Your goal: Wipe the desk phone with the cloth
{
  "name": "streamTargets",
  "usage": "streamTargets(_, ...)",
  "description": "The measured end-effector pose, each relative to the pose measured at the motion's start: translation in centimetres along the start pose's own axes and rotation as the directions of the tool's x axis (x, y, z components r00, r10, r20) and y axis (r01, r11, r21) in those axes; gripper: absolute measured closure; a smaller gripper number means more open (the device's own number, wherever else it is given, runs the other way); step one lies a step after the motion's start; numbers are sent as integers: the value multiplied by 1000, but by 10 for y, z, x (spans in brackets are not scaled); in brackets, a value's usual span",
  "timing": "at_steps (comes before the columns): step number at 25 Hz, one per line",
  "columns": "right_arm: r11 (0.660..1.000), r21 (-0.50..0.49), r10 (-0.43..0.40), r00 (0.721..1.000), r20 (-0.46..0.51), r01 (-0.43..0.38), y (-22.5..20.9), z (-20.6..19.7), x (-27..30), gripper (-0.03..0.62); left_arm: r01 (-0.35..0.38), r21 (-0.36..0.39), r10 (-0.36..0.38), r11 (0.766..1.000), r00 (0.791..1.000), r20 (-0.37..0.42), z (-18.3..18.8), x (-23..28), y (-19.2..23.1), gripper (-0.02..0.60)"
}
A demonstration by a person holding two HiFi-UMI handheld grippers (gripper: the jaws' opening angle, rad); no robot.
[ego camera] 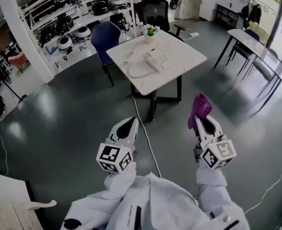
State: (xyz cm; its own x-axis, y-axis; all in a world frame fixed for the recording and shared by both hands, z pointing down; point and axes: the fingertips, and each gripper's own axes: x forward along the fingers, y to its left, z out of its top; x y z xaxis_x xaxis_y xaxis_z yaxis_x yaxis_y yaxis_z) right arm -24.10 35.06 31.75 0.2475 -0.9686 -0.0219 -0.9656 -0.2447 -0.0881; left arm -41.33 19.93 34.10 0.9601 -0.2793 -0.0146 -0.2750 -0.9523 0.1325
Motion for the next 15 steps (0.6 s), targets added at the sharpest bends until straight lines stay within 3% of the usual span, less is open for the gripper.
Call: streamTargets(15, 999, 29, 24, 999, -43, -23, -50, -24, 37, 556, 8, -1, -8, 1000, 999, -43, -18, 67, -4, 583)
